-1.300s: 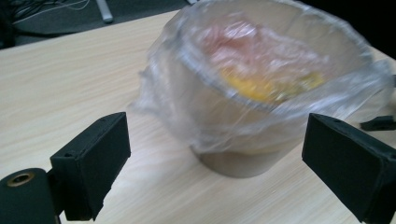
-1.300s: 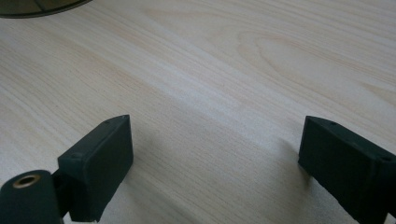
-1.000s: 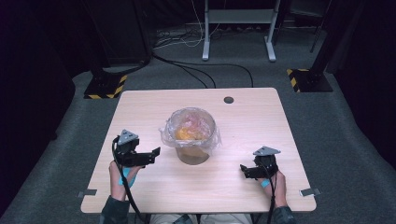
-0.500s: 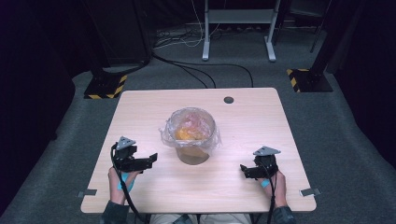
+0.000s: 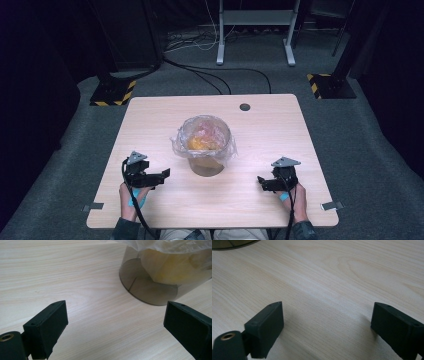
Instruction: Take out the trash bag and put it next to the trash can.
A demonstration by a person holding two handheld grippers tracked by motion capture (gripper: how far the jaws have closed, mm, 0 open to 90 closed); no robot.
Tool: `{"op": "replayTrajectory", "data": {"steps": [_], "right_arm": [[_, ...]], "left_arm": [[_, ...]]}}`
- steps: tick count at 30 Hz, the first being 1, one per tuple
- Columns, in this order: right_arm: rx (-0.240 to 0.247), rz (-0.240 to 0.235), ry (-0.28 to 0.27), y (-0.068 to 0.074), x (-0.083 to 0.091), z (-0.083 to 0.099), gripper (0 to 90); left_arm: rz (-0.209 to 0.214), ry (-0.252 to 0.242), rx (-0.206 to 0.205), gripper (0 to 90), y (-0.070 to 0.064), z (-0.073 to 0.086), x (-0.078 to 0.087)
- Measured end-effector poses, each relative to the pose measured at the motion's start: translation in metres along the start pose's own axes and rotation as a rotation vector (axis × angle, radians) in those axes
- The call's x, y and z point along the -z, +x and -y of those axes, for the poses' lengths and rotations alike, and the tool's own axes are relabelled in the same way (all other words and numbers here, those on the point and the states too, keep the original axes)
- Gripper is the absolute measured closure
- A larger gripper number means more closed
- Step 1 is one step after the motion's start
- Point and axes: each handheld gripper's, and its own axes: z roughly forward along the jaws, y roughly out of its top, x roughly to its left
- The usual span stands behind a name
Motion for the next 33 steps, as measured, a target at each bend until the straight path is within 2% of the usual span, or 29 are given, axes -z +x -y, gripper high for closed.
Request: {"op": "replayTrajectory", "data": {"steps": [4,7,9,12,15,18,22,30,33], "right_arm": [[-0.004,0.011,0.009,0.0,0.001,-0.001,10.8],[-0.021,-0.007,-0.012,0.006,0.001,-0.003,11.7],[-0.018,-0.022,-0.031,0.016,0.001,-0.006,13.6],[0.016,-0.042,-0.054,0.034,0.0,-0.013,15.0],[0.049,-0.062,-0.063,0.051,-0.001,-0.025,15.4],[0.062,-0.084,-0.081,0.064,0.001,-0.039,15.4],[0.082,-0.1,-0.113,0.078,0.004,-0.056,15.8],[0.112,-0.128,-0.152,0.097,0.011,-0.082,16.0],[0.121,-0.123,-0.153,0.102,0.011,-0.088,20.1]], "left_arm": [[0.024,-0.009,-0.015,5.3,-0.001,-0.001,-0.006],[0.046,-0.018,-0.03,5.2,-0.003,-0.003,-0.009],[0.064,-0.021,-0.043,5.1,-0.005,-0.005,-0.01],[0.077,-0.029,-0.061,5.4,-0.007,-0.008,-0.012],[0.089,-0.038,-0.076,5.8,-0.009,-0.012,-0.013],[0.094,-0.047,-0.093,6.5,-0.01,-0.016,-0.013],[0.105,-0.068,-0.093,7.7,-0.012,-0.021,-0.013],[0.113,-0.085,-0.131,14.1,-0.017,-0.032,-0.014],[0.105,-0.082,-0.146,18.1,-0.019,-0.035,-0.016]]}}
